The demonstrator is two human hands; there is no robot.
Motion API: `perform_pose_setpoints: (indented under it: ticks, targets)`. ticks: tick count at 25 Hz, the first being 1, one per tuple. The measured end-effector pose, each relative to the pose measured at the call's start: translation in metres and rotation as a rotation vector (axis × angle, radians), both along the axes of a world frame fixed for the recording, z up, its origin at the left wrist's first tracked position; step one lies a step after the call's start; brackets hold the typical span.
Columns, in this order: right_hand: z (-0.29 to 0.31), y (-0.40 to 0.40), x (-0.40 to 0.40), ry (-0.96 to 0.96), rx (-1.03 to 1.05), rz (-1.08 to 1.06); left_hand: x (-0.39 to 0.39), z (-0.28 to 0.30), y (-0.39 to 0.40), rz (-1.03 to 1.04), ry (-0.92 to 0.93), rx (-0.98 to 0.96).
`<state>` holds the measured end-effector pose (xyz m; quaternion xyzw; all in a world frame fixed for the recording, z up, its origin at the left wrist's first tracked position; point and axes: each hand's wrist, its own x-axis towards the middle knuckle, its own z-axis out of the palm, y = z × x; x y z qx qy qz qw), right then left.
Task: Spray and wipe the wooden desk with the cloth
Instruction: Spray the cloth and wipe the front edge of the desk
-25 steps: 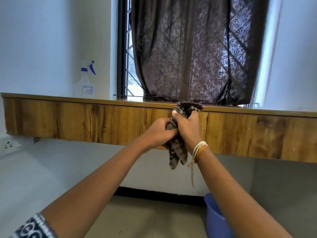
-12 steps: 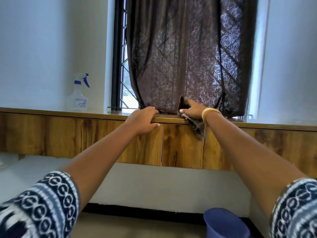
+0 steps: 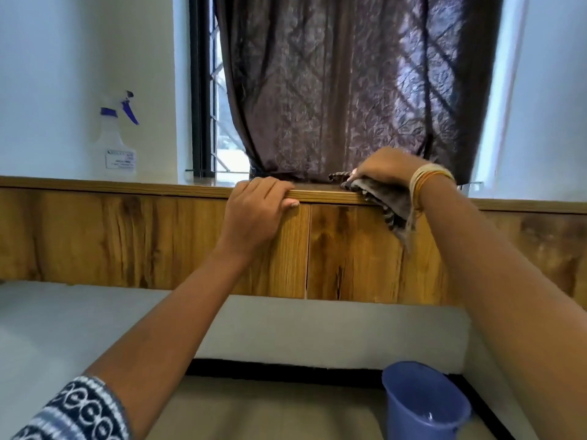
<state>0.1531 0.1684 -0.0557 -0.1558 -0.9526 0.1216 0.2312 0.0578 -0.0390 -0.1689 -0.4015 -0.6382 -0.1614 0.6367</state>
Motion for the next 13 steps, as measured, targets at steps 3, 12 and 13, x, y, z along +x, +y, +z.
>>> perform_pose_setpoints:
  ticks: [3, 12, 13]
  targets:
    - [0.028, -0.008, -0.019, -0.207, 0.063, 0.017, -0.012, 0.006, 0.001, -0.036, 0.048, -0.033]
    - [-0.009, -0.009, -0.011, -0.023, -0.085, 0.113, -0.009, 0.003, -0.001, -0.025, -0.068, -0.052]
    - [-0.013, -0.012, -0.009, -0.03, -0.045, 0.109, -0.002, 0.003, -0.003, -0.053, -0.131, -0.037]
